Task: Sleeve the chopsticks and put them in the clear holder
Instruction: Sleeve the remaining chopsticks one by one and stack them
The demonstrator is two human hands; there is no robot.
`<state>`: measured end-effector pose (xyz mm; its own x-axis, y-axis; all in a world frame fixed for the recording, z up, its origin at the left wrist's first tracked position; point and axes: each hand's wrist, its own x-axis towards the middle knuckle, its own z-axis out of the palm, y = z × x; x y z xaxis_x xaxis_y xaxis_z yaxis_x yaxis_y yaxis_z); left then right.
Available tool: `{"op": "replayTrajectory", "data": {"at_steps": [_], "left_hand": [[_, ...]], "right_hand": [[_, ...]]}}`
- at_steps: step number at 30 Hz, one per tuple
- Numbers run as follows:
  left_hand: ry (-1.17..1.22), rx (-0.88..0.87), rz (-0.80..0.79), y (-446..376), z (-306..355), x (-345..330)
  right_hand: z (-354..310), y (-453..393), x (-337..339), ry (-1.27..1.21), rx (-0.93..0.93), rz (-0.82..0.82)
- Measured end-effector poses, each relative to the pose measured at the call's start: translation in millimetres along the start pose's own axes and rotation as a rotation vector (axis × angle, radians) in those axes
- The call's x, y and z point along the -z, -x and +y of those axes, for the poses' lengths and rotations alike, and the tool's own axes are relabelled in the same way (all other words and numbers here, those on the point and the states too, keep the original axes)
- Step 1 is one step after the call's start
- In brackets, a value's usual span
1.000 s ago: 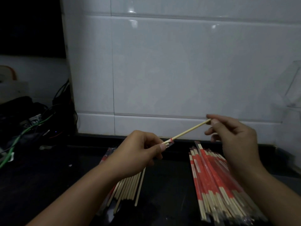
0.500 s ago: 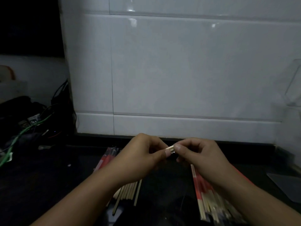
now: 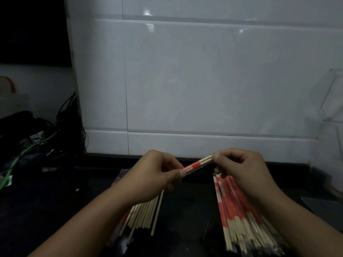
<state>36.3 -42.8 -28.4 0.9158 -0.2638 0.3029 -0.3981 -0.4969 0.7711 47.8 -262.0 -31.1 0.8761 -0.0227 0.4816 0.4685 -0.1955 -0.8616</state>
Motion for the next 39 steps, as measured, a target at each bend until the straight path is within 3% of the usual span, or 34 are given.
{"op": "replayTrajectory", "data": {"at_steps": [6, 13, 16, 18, 20, 23, 25, 29, 32, 36, 39], "left_hand": [[-0.022, 0.009, -0.014, 1.8, 2.8, 0.2], [-0.059, 0.048, -0.092, 3.6, 2.9, 5.9], [-0.060, 0.036, -0.078, 4.3, 4.8, 3.3], [0.056, 0.033, 0.009, 3.9, 7.6, -1.9], [0.246, 0.063, 0.111, 2.9, 10.3, -10.0], [0.373, 0.080, 0.159, 4.1, 13.9, -24.6], [0.373, 0.062, 0.126, 5.7, 16.3, -31.4], [0.097, 0.054, 0.112, 4.0, 10.3, -28.0], [-0.252, 0.053, 0.244, -1.4, -5.4, -9.0], [-0.547, 0.201, 0.316, -6.4, -21.1, 16.7], [-0.710, 0.324, 0.275, -7.3, -30.4, 23.7]], "right_hand": [[2.5, -3.0, -0.7, -0.105, -0.070, 0.070], [4.4, -8.8, 7.2, -0.051, -0.091, -0.062], [4.7, -10.1, 3.3, -0.150, -0.127, -0.024], [1.2, -9.1, -0.9, -0.378, -0.222, 0.016], [-2.2, -3.5, -7.2, -0.491, -0.298, -0.061], [-3.7, 14.8, -25.1, -0.335, -0.281, -0.241], [-1.8, 19.2, -33.5, -0.238, -0.239, -0.226], [5.0, -2.3, -10.9, -0.192, -0.267, -0.086], [14.1, -22.8, 23.2, 0.001, -0.303, -0.070], [31.8, -32.5, 44.7, 0.264, -0.452, -0.148], [39.5, -29.8, 40.8, 0.458, -0.493, -0.146]]}}
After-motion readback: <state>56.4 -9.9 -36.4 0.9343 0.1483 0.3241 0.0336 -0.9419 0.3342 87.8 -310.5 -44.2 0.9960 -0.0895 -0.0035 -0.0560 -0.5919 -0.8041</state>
